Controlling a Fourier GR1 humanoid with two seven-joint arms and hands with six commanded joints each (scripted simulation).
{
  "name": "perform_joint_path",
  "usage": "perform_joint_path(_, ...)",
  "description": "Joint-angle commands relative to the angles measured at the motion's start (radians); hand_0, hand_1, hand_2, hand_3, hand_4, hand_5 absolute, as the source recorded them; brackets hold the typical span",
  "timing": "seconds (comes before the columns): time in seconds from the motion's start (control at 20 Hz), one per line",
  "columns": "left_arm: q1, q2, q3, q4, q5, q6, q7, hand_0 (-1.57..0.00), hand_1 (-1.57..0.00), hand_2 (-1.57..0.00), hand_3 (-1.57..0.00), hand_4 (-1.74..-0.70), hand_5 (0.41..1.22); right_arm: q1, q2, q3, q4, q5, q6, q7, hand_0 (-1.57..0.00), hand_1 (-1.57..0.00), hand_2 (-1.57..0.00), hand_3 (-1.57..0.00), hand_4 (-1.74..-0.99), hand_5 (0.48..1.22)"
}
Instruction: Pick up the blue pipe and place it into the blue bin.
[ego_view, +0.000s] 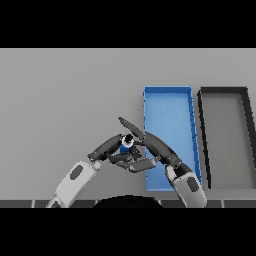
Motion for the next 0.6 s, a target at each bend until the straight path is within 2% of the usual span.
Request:
perform_joint_path(0.0, 0.008, -0.003, -0.005, -0.002, -0.002, -0.003, -0.007, -1.57, -1.57, -1.57, -1.52, -1.73, 1.221, -0.014, -0.002, -0.006, 0.003, -0.005, 0.004, -0.007, 0.00, 0.00, 0.00, 0.00, -1.225, 0.515)
perform_joint_path(0.15, 0.016, 0.004, -0.005, -0.020, 0.003, -0.010, 0.015, -1.57, -1.57, -1.57, -1.50, -1.73, 1.221, -0.076, 0.018, -0.008, 0.048, -0.028, 0.016, 0.021, 0.00, 0.00, -0.02, 0.00, -1.225, 0.511)
perform_joint_path(0.2, 0.012, 0.009, 0.001, -0.009, 0.000, -0.016, 0.022, -1.57, -1.57, -1.57, -1.45, -1.72, 1.221, -0.102, 0.020, -0.017, 0.072, -0.032, 0.022, 0.026, 0.00, -0.01, -0.04, 0.00, -1.231, 0.512)
perform_joint_path(0.25, 0.020, 0.009, 0.003, -0.016, 0.018, -0.030, 0.019, -1.57, -1.57, -1.57, -1.47, -1.72, 1.221, -0.129, 0.033, -0.013, 0.091, -0.035, 0.025, 0.039, -0.01, -0.04, -0.07, -0.01, -1.241, 0.516)
perform_joint_path(0.3, 0.018, 0.011, 0.008, -0.008, 0.021, -0.039, 0.006, -1.57, -1.57, -1.57, -1.40, -1.72, 1.221, -0.143, 0.030, -0.020, 0.110, -0.045, 0.038, 0.040, -0.05, -0.08, -0.11, -0.04, -1.268, 0.519)
perform_joint_path(0.35, 0.006, 0.011, 0.009, 0.002, -0.010, -0.033, -0.029, -1.50, -1.39, -1.37, -1.15, -1.63, 1.221, -0.150, 0.032, -0.015, 0.114, -0.053, 0.049, 0.040, -0.14, -0.17, -0.19, -0.11, -1.308, 0.523)
perform_joint_path(0.45, -0.013, 0.037, -0.019, -0.015, -0.104, 0.004, 0.043, -0.99, -0.90, -0.87, -0.74, -1.59, 1.221, -0.178, 0.030, -0.022, 0.133, -0.071, 0.067, 0.055, -0.48, -0.50, -0.50, -0.37, -1.390, 0.538)
perform_joint_path(0.5, -0.008, 0.036, -0.020, -0.026, -0.118, 0.018, 0.023, -0.88, -0.83, -0.80, -0.67, -1.61, 1.221, -0.183, 0.034, -0.017, 0.143, -0.078, 0.075, 0.063, -0.70, -0.71, -0.71, -0.56, -1.453, 0.551)
perform_joint_path(0.55, -0.005, 0.027, -0.027, -0.028, -0.115, 0.022, 0.020, -0.89, -0.87, -0.85, -0.66, -1.64, 1.221, -0.193, 0.045, -0.015, 0.149, -0.087, 0.078, 0.064, -0.87, -0.89, -0.89, -0.70, -1.503, 0.573)
